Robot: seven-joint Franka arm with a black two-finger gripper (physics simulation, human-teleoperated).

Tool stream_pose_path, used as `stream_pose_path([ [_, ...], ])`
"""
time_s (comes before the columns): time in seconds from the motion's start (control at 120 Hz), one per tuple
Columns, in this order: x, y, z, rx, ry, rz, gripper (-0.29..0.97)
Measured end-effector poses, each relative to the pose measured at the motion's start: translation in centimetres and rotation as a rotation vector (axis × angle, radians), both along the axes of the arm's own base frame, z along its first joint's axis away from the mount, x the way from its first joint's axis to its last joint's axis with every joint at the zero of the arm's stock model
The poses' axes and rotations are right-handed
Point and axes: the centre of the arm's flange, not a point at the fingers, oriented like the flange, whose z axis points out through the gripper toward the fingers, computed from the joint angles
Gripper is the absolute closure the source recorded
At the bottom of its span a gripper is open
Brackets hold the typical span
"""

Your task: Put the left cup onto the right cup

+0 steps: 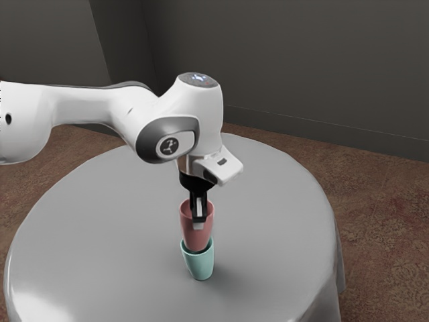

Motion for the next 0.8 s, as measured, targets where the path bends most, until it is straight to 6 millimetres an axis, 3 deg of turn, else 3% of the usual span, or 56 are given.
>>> stream_pose_path([
  [0.608, 0.3, -0.6, -2.3, 0.039, 0.015, 0.011, 0.78],
  [0.8, 0.2, -0.6, -1.9, 0.034, 0.011, 0.013, 0.37],
])
